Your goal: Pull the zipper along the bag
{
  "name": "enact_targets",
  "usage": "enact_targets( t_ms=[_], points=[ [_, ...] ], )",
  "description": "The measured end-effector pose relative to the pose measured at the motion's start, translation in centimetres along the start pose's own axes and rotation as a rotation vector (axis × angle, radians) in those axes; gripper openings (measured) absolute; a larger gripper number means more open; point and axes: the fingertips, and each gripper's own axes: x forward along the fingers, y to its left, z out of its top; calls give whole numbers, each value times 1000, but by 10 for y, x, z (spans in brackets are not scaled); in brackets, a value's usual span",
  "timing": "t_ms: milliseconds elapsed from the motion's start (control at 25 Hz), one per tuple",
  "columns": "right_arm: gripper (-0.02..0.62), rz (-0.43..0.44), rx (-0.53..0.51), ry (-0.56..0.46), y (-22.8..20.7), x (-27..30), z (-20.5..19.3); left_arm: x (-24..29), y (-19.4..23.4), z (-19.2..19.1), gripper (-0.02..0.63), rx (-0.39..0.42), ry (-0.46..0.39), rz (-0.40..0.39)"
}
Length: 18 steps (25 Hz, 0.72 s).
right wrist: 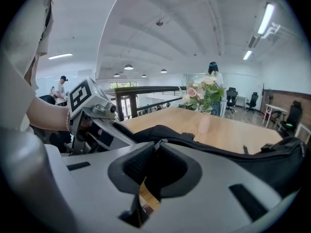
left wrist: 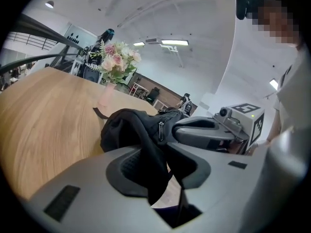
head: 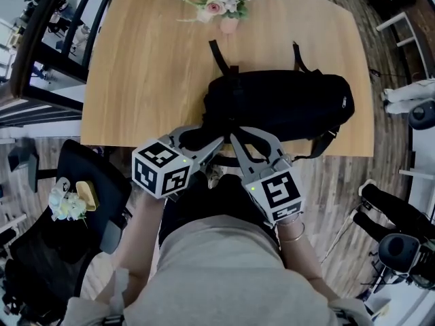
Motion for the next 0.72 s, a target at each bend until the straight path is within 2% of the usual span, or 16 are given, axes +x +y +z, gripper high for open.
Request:
enact_targets(
  t_ms=[280, 480, 720],
  points=[
    [52, 47, -11, -11, 7, 6, 6, -2, -6, 0, 120, 54, 14, -17],
    [66, 72, -9, 50, 7, 15, -3, -3, -6, -1, 118, 73, 24, -15],
    [90, 57, 25, 96, 0, 20, -13, -4, -7, -3, 114, 73, 24, -18]
  ],
)
